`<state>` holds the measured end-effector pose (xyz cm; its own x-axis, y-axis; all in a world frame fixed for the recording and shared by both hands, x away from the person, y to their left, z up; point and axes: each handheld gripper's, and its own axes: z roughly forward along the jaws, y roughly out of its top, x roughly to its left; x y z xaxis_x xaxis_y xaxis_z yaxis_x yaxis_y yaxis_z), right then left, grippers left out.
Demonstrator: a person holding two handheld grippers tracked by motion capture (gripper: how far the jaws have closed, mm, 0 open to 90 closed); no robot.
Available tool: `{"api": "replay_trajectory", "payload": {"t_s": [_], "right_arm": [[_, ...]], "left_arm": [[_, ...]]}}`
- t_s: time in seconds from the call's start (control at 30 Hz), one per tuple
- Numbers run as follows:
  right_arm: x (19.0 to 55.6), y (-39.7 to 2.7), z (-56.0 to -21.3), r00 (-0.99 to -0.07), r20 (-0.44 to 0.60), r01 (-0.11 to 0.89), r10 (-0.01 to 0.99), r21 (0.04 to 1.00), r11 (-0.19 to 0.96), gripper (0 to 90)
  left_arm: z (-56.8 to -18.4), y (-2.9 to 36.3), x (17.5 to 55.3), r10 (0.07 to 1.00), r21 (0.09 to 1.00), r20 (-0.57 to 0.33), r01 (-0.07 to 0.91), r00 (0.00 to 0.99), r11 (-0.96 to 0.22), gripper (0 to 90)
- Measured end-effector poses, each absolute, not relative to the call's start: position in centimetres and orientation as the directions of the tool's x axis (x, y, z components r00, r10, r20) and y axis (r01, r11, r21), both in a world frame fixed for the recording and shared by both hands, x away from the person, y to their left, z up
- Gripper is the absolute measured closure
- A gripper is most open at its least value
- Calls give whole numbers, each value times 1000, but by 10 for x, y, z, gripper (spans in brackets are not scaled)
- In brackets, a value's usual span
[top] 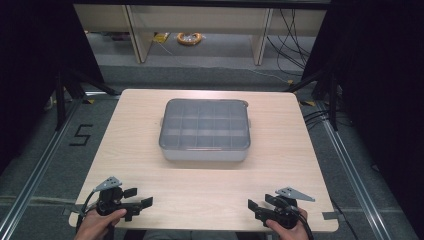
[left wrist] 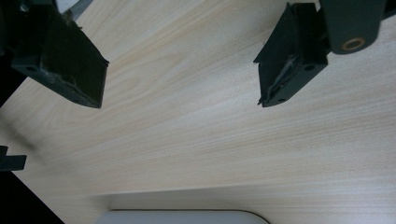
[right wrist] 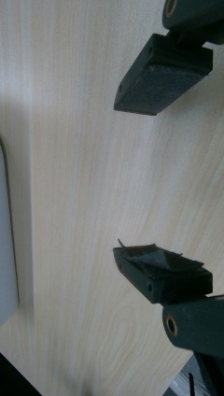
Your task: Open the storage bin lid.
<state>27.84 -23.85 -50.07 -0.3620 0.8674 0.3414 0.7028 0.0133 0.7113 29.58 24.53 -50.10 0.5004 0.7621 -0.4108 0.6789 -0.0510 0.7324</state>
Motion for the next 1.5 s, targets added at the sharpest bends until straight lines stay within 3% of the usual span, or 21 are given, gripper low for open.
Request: {"api": "replay_trajectory", "payload": {"t_s": [0.17,0.2,0.57,0.67,0.8,0.83,0.87,1.2,1.5], "right_arm": [[278,-240,-501,-350,361,705,864,709,-11,253],[277,-239,-500,-324,407,727,854,685,-50,253],[284,-243,-501,-334,397,697,855,714,-59,256],[288,-241,-498,-305,448,712,840,694,-111,260],[295,-245,-498,-328,442,690,835,715,-108,260],[295,-243,-496,-294,482,710,825,688,-148,259],[303,-247,-497,-330,469,684,819,717,-135,251],[341,-255,-472,-320,546,675,774,705,-219,230],[375,-255,-456,-324,523,652,789,727,-214,253]], "left_arm": [[-501,246,296,766,731,-413,681,493,-44,149],[-501,246,296,765,732,-414,680,493,-42,149],[-499,248,298,760,732,-448,681,471,9,146],[-498,249,303,756,734,-456,679,470,20,145],[-498,247,309,750,726,-475,687,460,39,145],[-498,246,311,746,725,-485,687,456,52,145],[-495,245,316,743,724,-483,689,464,41,145],[-479,237,352,740,739,-481,672,471,53,145],[-467,231,375,733,745,-480,665,482,50,148]]}}
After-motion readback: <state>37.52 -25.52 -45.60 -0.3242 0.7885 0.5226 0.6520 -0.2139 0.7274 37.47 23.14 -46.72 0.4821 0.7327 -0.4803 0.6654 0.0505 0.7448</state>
